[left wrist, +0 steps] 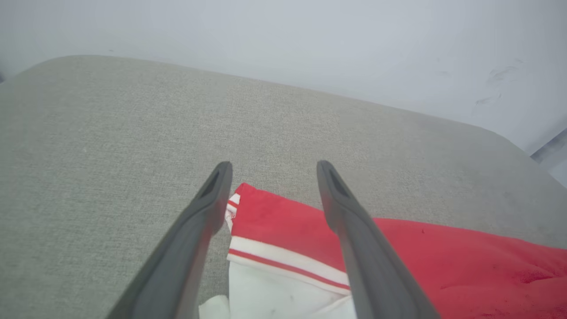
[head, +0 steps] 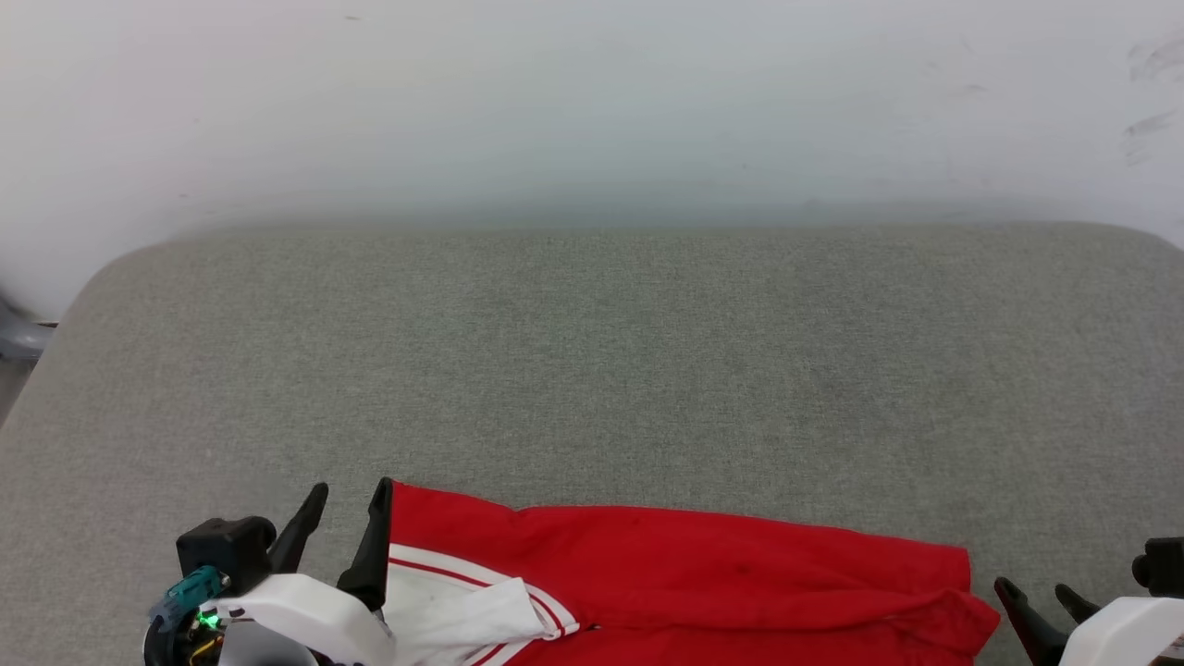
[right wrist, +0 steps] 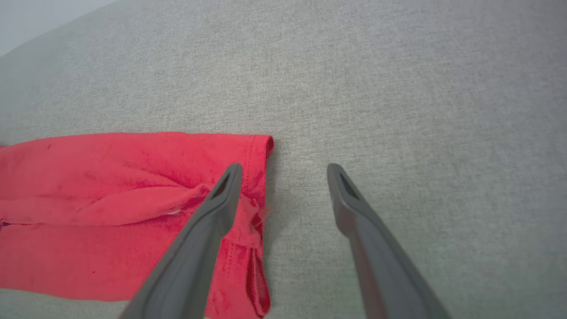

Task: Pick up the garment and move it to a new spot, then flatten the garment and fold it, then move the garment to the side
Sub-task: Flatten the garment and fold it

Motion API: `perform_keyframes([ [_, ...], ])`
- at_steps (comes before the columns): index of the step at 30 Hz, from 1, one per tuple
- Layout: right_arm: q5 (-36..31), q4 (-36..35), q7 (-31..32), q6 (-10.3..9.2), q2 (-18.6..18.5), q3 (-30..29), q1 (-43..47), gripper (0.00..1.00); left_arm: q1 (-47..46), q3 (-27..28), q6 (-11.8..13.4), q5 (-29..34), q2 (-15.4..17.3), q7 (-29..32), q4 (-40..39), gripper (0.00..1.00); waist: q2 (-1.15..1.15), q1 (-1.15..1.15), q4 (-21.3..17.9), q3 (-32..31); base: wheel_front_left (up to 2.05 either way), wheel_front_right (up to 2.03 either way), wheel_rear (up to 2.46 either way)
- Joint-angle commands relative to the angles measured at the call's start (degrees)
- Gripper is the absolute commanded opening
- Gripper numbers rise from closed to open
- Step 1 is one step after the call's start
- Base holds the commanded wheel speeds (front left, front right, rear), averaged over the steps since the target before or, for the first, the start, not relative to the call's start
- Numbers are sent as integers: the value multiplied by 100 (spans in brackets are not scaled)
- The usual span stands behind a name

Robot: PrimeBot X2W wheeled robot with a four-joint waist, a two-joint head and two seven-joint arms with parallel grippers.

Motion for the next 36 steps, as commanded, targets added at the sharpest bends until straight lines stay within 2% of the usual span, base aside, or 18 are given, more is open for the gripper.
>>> perform_keyframes([
  [1,-2,7,214,-5,-62,-66,74,100,-96,48,57,170,-19,-104,-97,100,0,0,32,-14,0,0,0],
  [5,25,35,858,-5,-228,-115,85,100,-69,200,120,596,-100,-228,-358,100,0,0,122,3,0,0,0],
  [9,65,25,1149,-5,-302,0,-39,100,-13,475,126,1040,-283,-259,-700,100,0,0,244,83,0,0,0],
  [17,214,226,1567,-5,-186,335,-177,100,162,824,45,1757,-624,-264,-1264,100,0,0,459,367,0,0,0],
  [22,316,521,1850,-4,-73,561,-199,100,169,905,-6,1922,-737,-265,-1305,100,0,0,520,516,0,0,0],
  [23,369,579,1872,-4,-47,601,-198,95,172,932,-11,1950,-765,-265,-1312,100,0,0,526,539,0,0,0],
  [24,413,618,1888,-3,-31,642,-190,44,181,954,-23,1967,-793,-265,-1311,100,0,0,528,553,0,0,0],
  [26,485,653,1890,2,-19,731,-226,0,207,986,-54,2010,-823,-265,-1298,100,0,0,525,581,0,0,0],
  [36,383,198,1647,-7,-353,641,-450,0,311,1127,-157,2089,-944,-265,-1173,100,0,0,417,444,0,0,0],
])
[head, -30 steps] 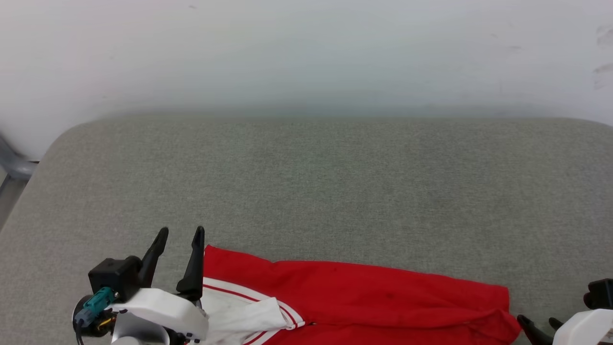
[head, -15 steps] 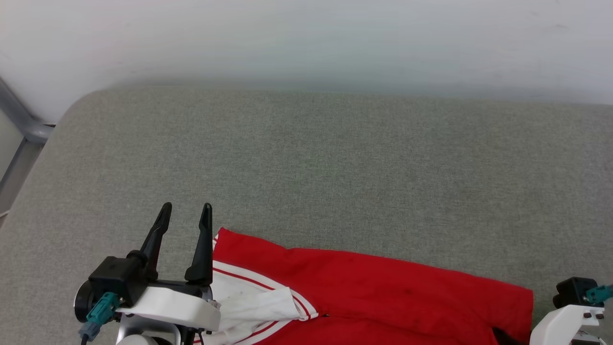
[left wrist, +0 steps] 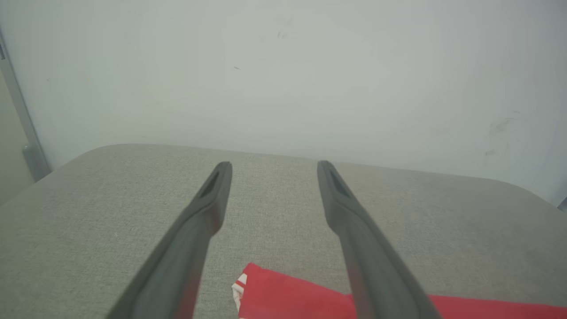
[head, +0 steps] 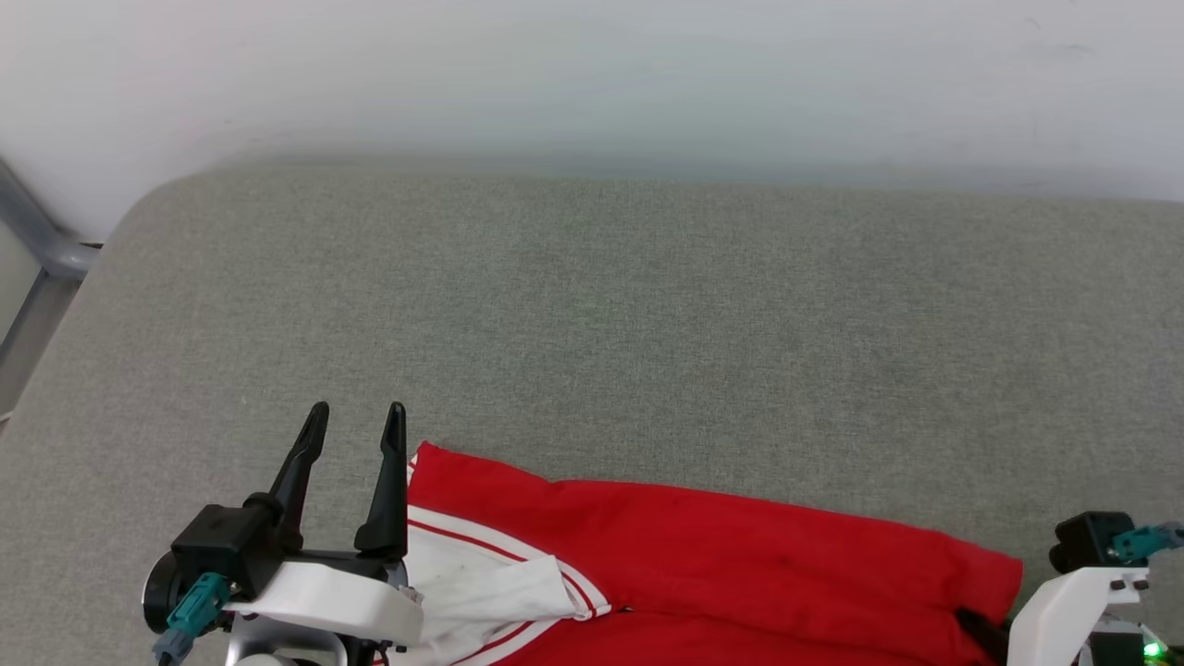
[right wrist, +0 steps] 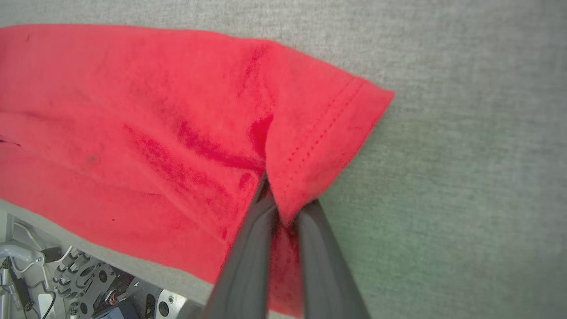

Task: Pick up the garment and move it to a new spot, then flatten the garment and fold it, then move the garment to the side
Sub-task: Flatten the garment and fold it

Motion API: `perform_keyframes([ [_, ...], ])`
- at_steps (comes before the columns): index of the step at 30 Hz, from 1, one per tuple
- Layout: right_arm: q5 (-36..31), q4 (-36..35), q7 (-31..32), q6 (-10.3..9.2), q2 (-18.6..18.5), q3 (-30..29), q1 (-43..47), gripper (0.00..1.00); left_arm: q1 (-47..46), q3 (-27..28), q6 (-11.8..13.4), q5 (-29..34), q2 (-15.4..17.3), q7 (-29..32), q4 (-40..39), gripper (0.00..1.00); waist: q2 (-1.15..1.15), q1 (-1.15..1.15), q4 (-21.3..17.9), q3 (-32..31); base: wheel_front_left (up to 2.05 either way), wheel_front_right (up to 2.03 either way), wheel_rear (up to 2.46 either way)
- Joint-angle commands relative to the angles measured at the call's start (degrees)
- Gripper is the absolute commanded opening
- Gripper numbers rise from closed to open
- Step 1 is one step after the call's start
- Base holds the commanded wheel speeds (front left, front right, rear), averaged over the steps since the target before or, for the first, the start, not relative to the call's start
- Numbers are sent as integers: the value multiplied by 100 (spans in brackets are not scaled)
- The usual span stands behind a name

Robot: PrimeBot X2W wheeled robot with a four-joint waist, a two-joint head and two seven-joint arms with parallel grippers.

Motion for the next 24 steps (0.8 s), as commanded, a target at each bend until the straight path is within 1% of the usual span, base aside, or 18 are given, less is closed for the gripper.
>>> perform_keyframes([
  [1,-53,-133,-39,-9,-49,-82,-51,0,65,47,-8,36,-34,-39,8,100,0,-1,-46,-64,0,0,0],
  [5,-187,-296,31,-10,-159,-439,50,0,168,92,6,44,-28,-39,25,100,0,-1,-143,-157,0,0,0],
  [11,-362,-306,159,-9,-274,-1304,108,0,257,99,13,47,-1,-39,28,100,0,-1,-271,-242,0,0,0],
  [15,-331,-331,370,-9,-176,-1769,83,0,260,73,10,11,-17,-22,64,100,0,-1,-336,-303,0,0,0],
  [18,321,-311,846,-6,233,-1969,-25,0,290,44,6,-25,-44,-20,102,100,0,-1,-376,-355,0,0,0],
  [19,321,-311,846,-6,233,-1969,-25,0,290,44,6,-25,-44,-20,102,100,0,-1,-376,-355,0,0,0],
  [22,1143,-362,1455,-6,595,-2164,-111,0,311,23,-10,-39,-48,-9,135,100,0,-1,-385,-396,0,0,0],
  [24,1687,-406,1863,-6,908,-2246,-141,0,303,3,-25,-34,-49,-2,148,100,0,-1,-375,-409,0,0,0],
])
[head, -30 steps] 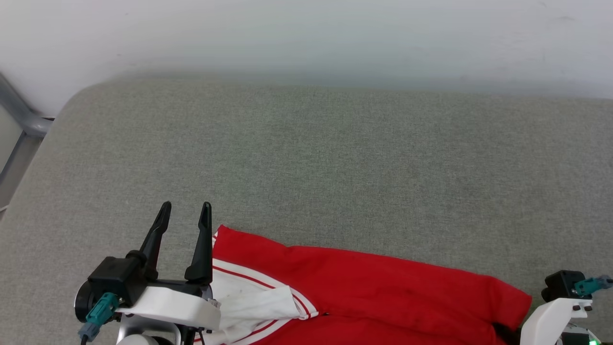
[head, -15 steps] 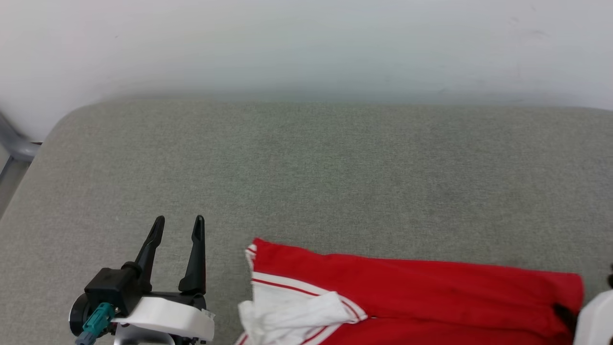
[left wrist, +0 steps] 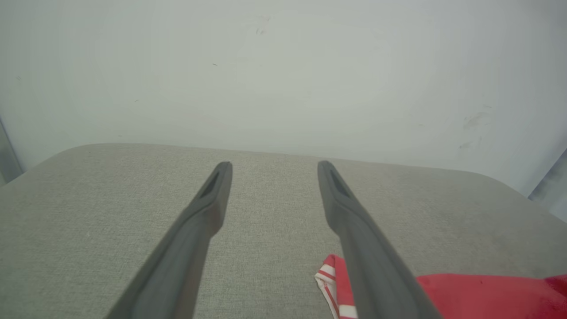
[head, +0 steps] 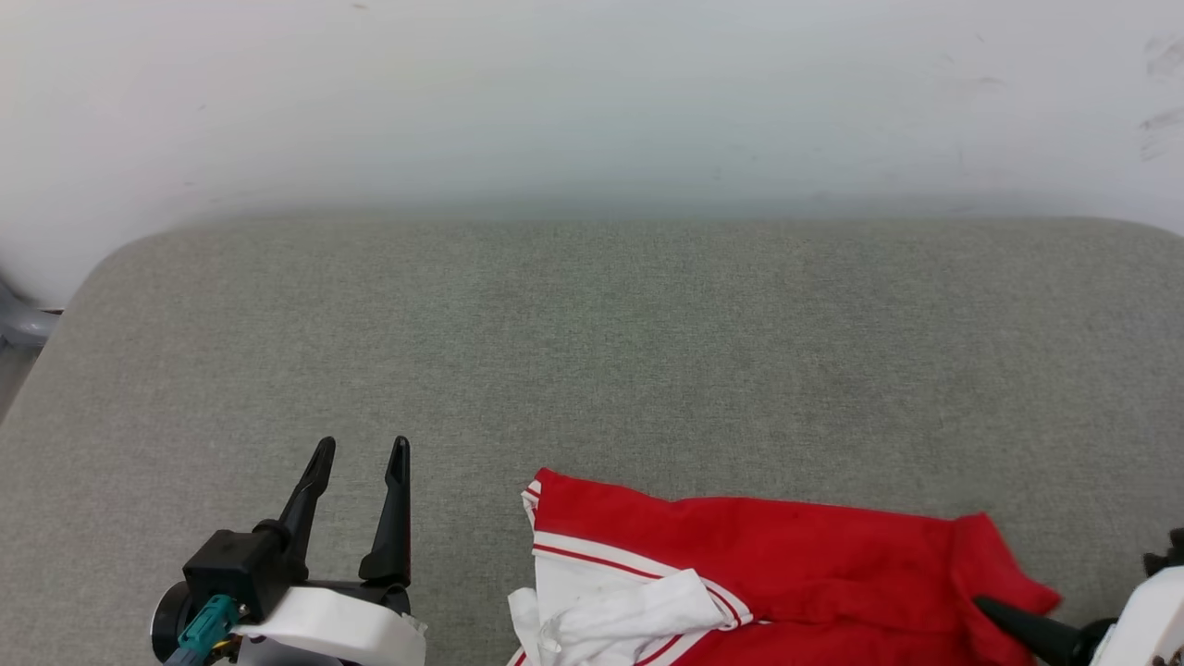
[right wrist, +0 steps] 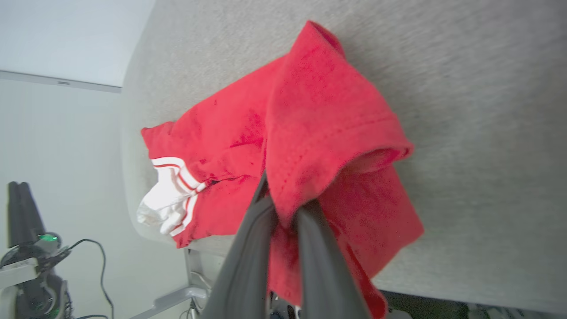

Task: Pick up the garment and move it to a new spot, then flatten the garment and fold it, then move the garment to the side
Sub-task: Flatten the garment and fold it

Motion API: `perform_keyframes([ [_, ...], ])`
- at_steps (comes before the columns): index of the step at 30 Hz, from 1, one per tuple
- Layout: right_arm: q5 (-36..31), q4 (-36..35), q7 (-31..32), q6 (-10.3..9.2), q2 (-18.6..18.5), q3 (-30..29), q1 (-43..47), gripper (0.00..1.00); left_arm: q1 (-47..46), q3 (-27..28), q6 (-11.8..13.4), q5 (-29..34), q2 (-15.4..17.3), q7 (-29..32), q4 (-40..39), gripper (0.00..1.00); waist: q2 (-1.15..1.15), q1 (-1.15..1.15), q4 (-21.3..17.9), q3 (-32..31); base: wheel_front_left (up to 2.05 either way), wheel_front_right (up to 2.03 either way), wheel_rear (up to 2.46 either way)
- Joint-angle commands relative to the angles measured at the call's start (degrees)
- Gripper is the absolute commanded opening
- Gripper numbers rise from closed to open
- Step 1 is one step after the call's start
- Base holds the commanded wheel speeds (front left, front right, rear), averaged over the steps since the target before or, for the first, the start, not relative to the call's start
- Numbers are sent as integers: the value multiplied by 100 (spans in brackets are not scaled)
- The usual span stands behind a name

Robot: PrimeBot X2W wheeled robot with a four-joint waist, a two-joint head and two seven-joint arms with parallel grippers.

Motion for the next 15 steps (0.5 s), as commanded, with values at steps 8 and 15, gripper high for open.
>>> perform_keyframes([
  [8,1966,105,967,-3,506,14,-251,0,-48,-61,-44,-22,-24,26,48,100,0,0,110,5,0,0,0],
  [15,3004,436,401,-3,507,1256,-313,0,-169,-114,-98,-37,-45,35,114,100,0,0,335,94,0,0,0],
])
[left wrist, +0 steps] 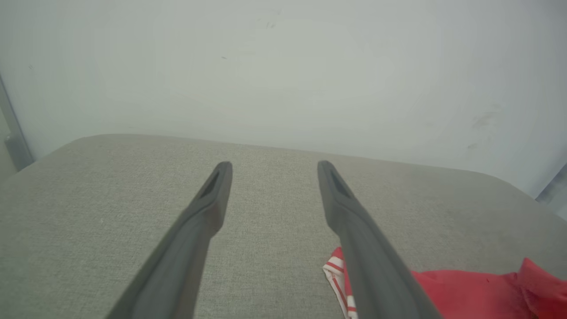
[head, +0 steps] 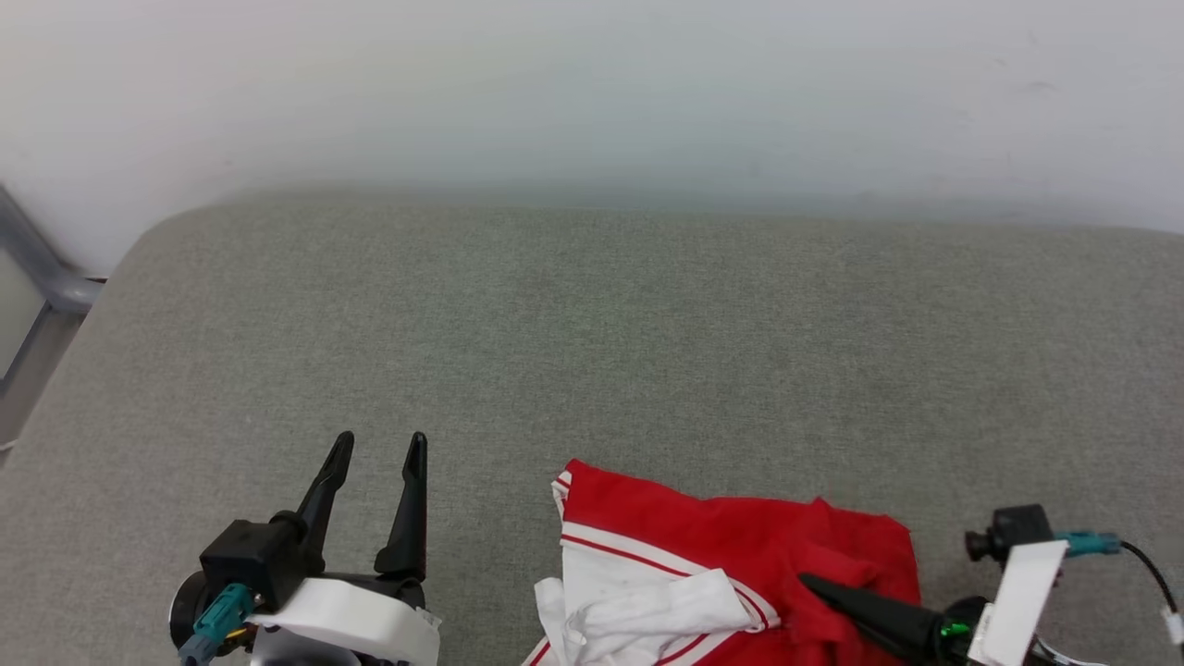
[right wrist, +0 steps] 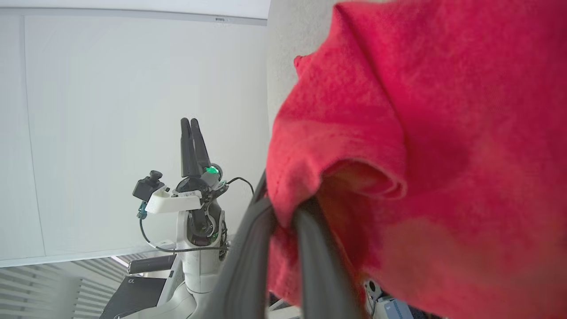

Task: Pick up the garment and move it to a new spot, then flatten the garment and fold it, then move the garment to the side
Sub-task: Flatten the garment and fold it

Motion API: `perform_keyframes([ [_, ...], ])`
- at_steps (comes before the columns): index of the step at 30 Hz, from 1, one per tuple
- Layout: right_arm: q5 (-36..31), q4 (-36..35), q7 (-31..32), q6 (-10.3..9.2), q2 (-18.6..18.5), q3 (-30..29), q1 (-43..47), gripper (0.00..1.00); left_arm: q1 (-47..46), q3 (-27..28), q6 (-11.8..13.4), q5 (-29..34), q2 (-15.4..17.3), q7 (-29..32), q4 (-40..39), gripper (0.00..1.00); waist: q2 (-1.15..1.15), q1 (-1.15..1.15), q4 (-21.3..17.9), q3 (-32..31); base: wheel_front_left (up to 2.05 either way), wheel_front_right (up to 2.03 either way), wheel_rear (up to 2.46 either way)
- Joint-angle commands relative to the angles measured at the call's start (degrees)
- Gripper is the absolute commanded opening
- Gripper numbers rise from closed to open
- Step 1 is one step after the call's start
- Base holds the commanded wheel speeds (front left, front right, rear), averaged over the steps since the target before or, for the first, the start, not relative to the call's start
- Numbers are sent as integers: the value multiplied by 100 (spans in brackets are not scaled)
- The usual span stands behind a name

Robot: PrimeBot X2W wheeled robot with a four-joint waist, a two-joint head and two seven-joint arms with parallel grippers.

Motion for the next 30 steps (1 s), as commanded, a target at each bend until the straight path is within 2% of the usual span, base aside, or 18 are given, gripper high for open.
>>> perform_keyframes([
  [1,134,33,-135,-3,19,206,-138,0,-87,-17,-10,16,-9,2,-3,100,0,0,83,74,0,0,0],
  [9,173,190,-873,-3,18,1530,-497,0,-324,-14,-58,6,-113,-24,24,100,0,0,387,443,0,0,0],
  [14,230,287,-1269,-3,17,2089,-761,0,-460,13,-103,48,-196,-42,71,100,0,0,503,699,0,0,0],
  [18,22,468,-1589,-3,15,2376,-923,0,-559,59,-167,106,-289,-66,100,100,0,0,554,876,0,0,0],
  [19,-20,515,-1653,-3,17,2428,-947,13,-584,73,-186,118,-315,-68,111,100,0,0,559,907,0,0,0],
  [20,-75,555,-1726,-3,16,2470,-969,36,-608,90,-201,134,-335,-71,118,100,0,0,563,937,0,0,0],
  [21,-98,582,-1779,-3,16,2508,-988,76,-623,109,-206,160,-353,-74,131,100,0,0,563,954,0,0,0],
  [22,-108,613,-1824,-3,16,2541,-1000,100,-622,130,-230,170,-363,-77,150,100,0,0,558,962,0,0,0],
  [27,-97,436,-2043,-2,-38,2698,-1026,100,-558,211,-300,242,-418,-82,238,100,0,0,493,842,0,0,0],
  [30,-349,-41,-2494,-3,-298,2838,-1021,100,-492,264,-343,328,-428,-84,260,100,0,0,391,636,0,0,0],
])
